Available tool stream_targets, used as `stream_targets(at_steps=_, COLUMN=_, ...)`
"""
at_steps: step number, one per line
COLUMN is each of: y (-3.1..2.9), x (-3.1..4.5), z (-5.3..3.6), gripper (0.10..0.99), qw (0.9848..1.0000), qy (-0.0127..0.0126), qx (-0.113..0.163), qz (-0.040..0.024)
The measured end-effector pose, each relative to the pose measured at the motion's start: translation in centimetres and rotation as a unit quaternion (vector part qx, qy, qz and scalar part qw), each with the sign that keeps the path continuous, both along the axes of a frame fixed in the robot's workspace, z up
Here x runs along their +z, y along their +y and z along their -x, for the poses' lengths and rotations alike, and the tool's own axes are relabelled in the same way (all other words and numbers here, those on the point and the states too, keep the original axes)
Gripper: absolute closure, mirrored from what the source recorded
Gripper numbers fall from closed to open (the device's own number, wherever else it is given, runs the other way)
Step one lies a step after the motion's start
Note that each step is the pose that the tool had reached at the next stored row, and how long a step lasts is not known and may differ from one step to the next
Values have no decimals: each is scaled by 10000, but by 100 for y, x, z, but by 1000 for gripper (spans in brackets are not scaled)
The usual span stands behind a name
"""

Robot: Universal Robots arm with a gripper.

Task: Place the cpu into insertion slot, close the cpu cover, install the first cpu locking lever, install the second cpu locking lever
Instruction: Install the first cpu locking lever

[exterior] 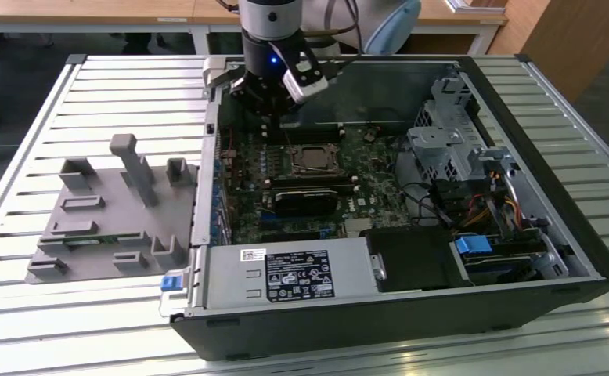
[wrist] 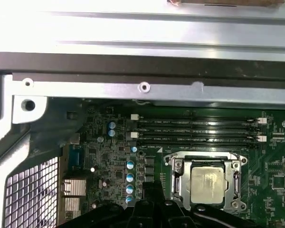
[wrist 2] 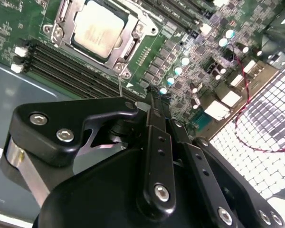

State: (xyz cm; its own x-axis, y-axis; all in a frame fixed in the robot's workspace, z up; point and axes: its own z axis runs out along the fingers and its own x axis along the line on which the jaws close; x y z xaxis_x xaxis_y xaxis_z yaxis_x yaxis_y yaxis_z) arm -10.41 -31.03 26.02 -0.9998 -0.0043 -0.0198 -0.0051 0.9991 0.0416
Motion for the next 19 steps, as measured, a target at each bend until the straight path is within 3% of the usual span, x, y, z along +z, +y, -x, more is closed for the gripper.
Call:
stream_targets(at_steps=7, y=108, x=-35, z=1, gripper=961, qw=10000, qy=0, qx=-3, qz=0)
stream_targets(at_steps=19, y=180, x=-57, z=-18, gripper=961, qw=10000, qy=0, qx=-14, qz=0)
